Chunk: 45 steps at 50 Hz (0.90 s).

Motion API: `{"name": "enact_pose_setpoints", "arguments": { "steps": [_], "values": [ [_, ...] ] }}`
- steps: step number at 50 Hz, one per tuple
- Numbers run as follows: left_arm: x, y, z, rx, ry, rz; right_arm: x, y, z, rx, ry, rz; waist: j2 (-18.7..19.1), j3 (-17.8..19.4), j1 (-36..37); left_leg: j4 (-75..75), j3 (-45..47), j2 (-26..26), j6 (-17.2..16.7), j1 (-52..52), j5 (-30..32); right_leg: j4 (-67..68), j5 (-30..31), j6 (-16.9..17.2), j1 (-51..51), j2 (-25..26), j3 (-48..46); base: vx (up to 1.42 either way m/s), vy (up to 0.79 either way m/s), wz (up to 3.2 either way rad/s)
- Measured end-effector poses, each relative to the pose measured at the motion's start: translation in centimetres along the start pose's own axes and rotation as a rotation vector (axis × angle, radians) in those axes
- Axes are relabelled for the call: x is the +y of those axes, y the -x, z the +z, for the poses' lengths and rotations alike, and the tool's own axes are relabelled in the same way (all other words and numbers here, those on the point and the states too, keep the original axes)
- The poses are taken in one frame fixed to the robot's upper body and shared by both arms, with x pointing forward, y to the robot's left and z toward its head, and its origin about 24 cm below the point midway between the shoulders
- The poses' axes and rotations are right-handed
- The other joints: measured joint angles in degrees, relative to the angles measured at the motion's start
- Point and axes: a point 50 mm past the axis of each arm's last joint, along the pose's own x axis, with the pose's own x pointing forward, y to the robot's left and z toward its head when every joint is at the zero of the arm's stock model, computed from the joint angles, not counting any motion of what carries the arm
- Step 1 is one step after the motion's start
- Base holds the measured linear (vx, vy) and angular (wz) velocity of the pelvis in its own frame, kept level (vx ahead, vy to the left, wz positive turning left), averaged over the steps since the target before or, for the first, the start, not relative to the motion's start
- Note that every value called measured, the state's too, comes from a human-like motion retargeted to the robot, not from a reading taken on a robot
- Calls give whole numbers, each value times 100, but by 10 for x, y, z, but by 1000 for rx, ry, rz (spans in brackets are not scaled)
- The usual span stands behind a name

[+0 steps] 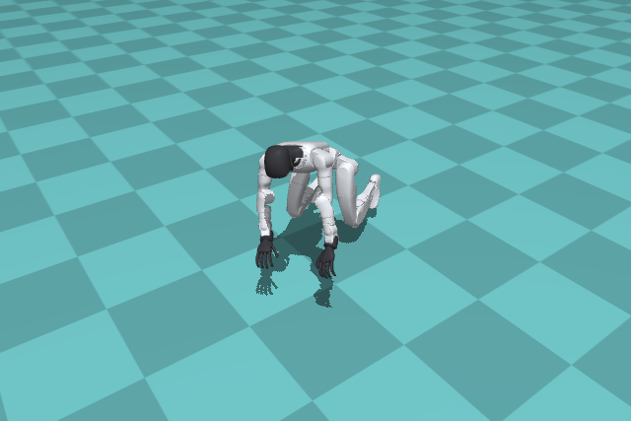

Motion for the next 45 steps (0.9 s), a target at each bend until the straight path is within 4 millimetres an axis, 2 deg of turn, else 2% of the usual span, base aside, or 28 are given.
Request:
{"name": "enact_pose_setpoints", "arguments": {
  "steps": [8, 15, 23, 32, 34, 39, 42, 45],
  "values": [
    [-23, 18, 20, -80, -49, -110, 12, 2, 7, 52, -19, 131, -303, -32, 174, -419, -488, -48, -238, 451, 175, -76, 109, -36, 248, 464, 71, 6, -12, -17],
    [-32, 24, 28, -123, -59, -214, 18, 5, 16, 55, -7, 171, -415, 62, 40, -513, -527, 356, 78, 487, 396, -298, 196, -103, 509, 578, 105, 1, -2, 2],
    [-47, 36, 31, -104, 22, -327, 19, 7, 24, 50, -15, 121, -350, 67, -94, -337, -555, 371, 81, 380, 291, -358, 172, -265, 595, 436, 222, 0, 9, -25],
    [-61, 49, 31, -27, 213, -405, 21, 11, 36, 46, -77, 68, -146, -14, -240, -180, -679, 181, -145, 101, 99, -553, -209, -770, 420, 122, 409, -16, 11, -56],
    [-61, 49, 31, -10, 261, -405, 27, 23, 31, 60, -79, 90, -90, -21, -294, -213, -757, 116, -226, 8, 46, -697, -242, -848, 350, 75, 453, -32, 9, -73],
    [-62, 50, 30, 36, 382, -382, 48, 75, -2, 115, -38, 198, 73, -71, -465, -380, -929, 4, -331, -252, -186, -1207, -158, -1038, 154, -37, 548, -43, 9, -84],
    [-81, 69, 18, 103, 441, -437, 52, 94, -11, 119, -42, 232, 189, -135, -584, -516, -1015, -51, -342, -431, -389, -1577, -47, -1190, 23, -99, 596, -53, 13, -101],
    [-107, 100, 0, 190, 487, -518, 55, 116, -22, 124, -51, 275, 320, -240, -726, -673, -1058, -79, -324, -614, -547, -1958, 166, -1205, -114, -178, 568, -56, 16, -124]
  ]
}}
